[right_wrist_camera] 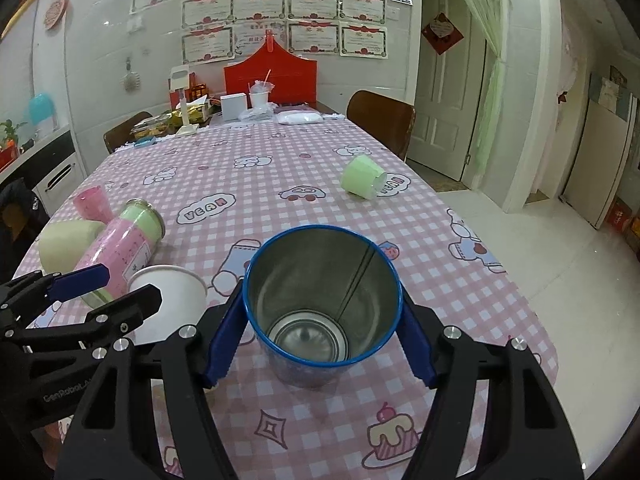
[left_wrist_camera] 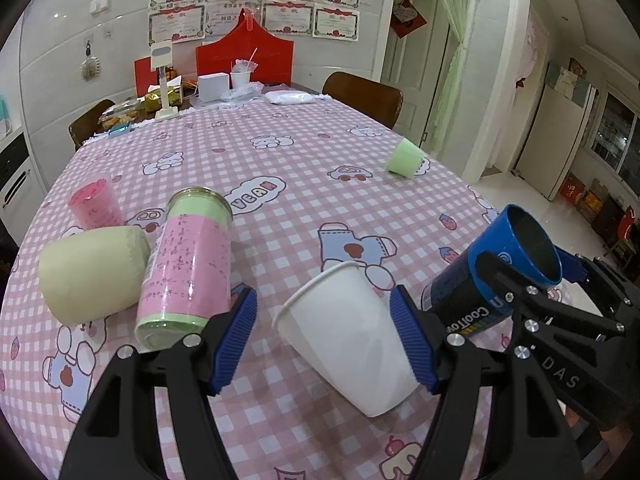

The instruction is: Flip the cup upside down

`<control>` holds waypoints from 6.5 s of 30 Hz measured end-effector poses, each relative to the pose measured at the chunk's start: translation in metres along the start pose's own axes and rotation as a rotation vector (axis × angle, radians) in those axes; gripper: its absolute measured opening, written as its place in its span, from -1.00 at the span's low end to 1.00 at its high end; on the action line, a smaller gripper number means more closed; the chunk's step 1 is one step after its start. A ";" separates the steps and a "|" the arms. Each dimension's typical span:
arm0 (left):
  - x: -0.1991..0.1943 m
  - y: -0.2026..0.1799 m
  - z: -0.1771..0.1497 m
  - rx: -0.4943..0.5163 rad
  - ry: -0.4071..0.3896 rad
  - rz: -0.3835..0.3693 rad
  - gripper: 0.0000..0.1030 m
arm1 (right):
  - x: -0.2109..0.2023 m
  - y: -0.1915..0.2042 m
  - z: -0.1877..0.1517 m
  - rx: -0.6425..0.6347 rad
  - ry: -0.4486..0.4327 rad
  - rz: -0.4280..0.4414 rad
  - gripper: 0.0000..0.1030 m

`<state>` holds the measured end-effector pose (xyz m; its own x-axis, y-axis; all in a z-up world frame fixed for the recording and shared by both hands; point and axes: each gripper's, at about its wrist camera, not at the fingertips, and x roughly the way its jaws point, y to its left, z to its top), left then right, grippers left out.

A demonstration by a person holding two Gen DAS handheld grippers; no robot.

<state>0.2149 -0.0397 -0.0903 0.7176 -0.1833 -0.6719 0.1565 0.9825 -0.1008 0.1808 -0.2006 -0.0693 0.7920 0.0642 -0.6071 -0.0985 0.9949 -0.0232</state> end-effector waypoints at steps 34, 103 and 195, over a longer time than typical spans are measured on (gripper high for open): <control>-0.115 -0.010 -0.028 0.000 -0.209 0.022 0.33 | -0.123 0.005 -0.030 0.067 -0.218 0.035 0.61; -0.244 -0.052 -0.074 0.122 -0.629 0.159 0.53 | -0.215 0.018 -0.074 0.036 -0.545 -0.036 0.85; -0.226 -0.036 -0.077 0.113 -0.587 0.187 0.53 | -0.197 0.009 -0.078 0.031 -0.491 -0.046 0.85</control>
<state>-0.0054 -0.0316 0.0091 0.9879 -0.0277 -0.1528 0.0402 0.9961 0.0791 -0.0232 -0.2106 -0.0118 0.9862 0.0424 -0.1599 -0.0451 0.9989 -0.0127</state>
